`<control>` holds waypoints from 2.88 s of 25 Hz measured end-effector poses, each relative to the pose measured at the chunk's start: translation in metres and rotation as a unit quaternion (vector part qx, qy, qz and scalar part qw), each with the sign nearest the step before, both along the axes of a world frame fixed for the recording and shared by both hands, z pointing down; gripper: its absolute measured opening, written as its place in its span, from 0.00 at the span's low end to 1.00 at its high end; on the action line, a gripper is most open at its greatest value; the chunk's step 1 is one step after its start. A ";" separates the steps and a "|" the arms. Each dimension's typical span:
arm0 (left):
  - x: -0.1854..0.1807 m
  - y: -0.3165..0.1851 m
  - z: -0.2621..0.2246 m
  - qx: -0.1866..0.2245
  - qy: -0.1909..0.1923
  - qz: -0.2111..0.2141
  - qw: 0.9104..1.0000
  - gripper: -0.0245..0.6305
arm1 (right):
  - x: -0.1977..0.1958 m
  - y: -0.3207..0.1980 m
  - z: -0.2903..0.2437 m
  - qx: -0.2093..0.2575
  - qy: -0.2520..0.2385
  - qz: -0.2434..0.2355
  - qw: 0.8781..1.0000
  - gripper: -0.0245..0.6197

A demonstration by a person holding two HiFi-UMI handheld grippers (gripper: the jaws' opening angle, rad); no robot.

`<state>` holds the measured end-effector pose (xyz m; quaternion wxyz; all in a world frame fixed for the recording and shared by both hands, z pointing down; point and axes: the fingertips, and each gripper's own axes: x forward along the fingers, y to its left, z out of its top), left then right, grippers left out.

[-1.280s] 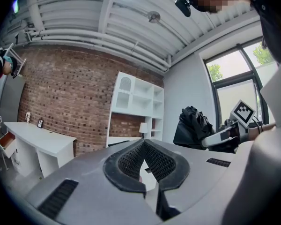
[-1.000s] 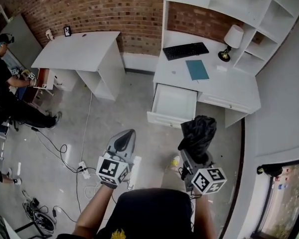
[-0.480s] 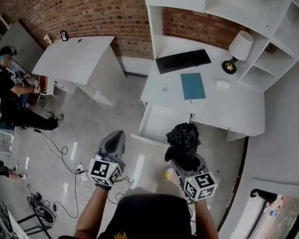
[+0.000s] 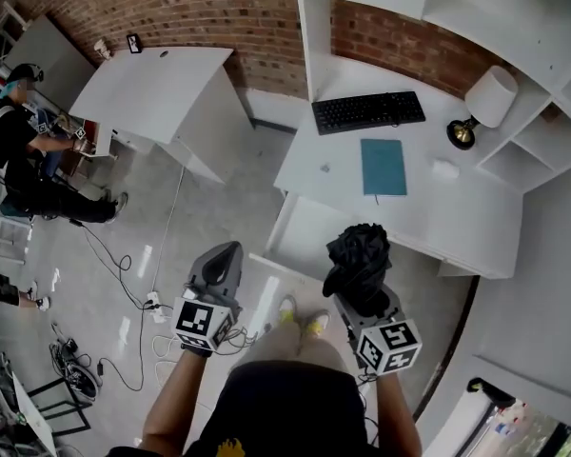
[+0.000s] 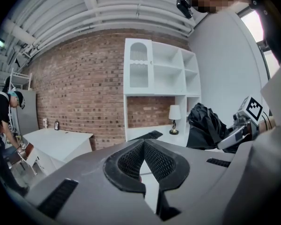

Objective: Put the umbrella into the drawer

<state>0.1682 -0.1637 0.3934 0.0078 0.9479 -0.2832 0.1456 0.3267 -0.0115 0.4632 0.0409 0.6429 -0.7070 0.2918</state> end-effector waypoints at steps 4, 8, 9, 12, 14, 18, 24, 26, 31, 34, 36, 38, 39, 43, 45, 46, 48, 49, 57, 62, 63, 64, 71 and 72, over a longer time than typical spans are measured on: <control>0.001 -0.010 0.010 -0.017 0.012 0.001 1.000 0.06 | -0.001 -0.022 -0.004 -0.001 0.008 0.007 1.000 0.46; 0.006 -0.026 0.011 -0.026 0.037 0.003 0.999 0.06 | -0.003 -0.045 -0.011 -0.001 0.024 0.009 1.000 0.46; 0.007 -0.031 0.011 -0.027 0.044 0.005 0.999 0.06 | -0.003 -0.051 -0.012 -0.001 0.026 0.012 1.000 0.46; 0.009 -0.047 0.013 -0.041 0.064 0.007 0.997 0.06 | -0.005 -0.069 -0.017 -0.009 0.033 0.019 0.999 0.46; 0.010 -0.053 0.023 -0.068 0.077 0.008 0.995 0.06 | -0.009 -0.079 -0.023 -0.018 0.046 0.023 0.999 0.46; 0.013 -0.056 0.053 -0.116 0.080 0.017 0.990 0.06 | -0.020 -0.101 -0.030 -0.030 0.071 0.009 0.997 0.46; 0.015 -0.067 0.082 -0.164 0.079 0.017 0.983 0.06 | -0.032 -0.138 -0.011 -0.054 0.059 -0.012 0.997 0.46; 0.013 -0.070 0.087 -0.172 0.080 0.004 0.982 0.06 | -0.037 -0.146 -0.004 -0.065 0.061 -0.031 0.996 0.46; 0.008 -0.093 0.098 -0.155 0.067 -0.040 0.985 0.06 | -0.042 -0.171 0.025 -0.083 0.056 -0.085 0.991 0.46; 0.005 -0.104 0.110 -0.155 0.062 -0.067 0.984 0.06 | -0.044 -0.182 0.047 -0.097 0.056 -0.115 0.987 0.46; 0.006 -0.102 0.125 -0.169 0.053 -0.079 0.981 0.06 | -0.046 -0.186 0.065 -0.110 0.051 -0.133 0.984 0.46; 0.009 -0.092 0.142 -0.187 0.041 -0.084 0.978 0.06 | -0.047 -0.183 0.087 -0.128 0.046 -0.148 0.979 0.46; 0.010 -0.089 0.149 -0.192 0.037 -0.084 0.977 0.06 | -0.047 -0.183 0.097 -0.137 0.047 -0.155 0.977 0.46; 0.017 -0.090 0.173 -0.193 0.032 -0.089 0.977 0.06 | -0.046 -0.194 0.139 -0.157 0.053 -0.178 0.970 0.46; 0.024 -0.088 0.182 -0.193 0.031 -0.090 0.977 0.06 | -0.044 -0.196 0.160 -0.168 0.049 -0.181 0.968 0.46; 0.027 -0.087 0.187 -0.194 0.030 -0.090 0.976 0.06 | -0.043 -0.196 0.169 -0.174 0.047 -0.182 0.967 0.46; 0.032 -0.086 0.196 -0.199 0.029 -0.094 0.975 0.06 | -0.041 -0.194 0.186 -0.184 0.043 -0.183 0.965 0.46; 0.033 -0.087 0.201 -0.203 0.030 -0.099 0.974 0.06 | -0.040 -0.194 0.193 -0.188 0.043 -0.183 0.964 0.46; 0.028 -0.097 0.228 -0.210 0.039 -0.132 0.968 0.06 | -0.036 -0.182 0.258 -0.226 0.044 -0.185 0.955 0.46; 0.028 -0.096 0.256 -0.222 0.027 -0.129 0.966 0.06 | -0.031 -0.181 0.299 -0.251 0.054 -0.193 0.947 0.46; 0.028 -0.096 0.262 -0.224 0.024 -0.127 0.966 0.06 | -0.030 -0.182 0.307 -0.256 0.055 -0.193 0.946 0.46; 0.029 -0.096 0.268 -0.226 0.022 -0.126 0.966 0.06 | -0.030 -0.183 0.315 -0.261 0.055 -0.193 0.944 0.46; 0.030 -0.104 0.295 -0.238 0.025 -0.138 0.961 0.06 | -0.022 -0.180 0.374 -0.318 0.036 -0.170 0.932 0.46; 0.030 -0.106 0.299 -0.241 0.026 -0.143 0.960 0.06 | -0.020 -0.180 0.382 -0.324 0.038 -0.167 0.930 0.46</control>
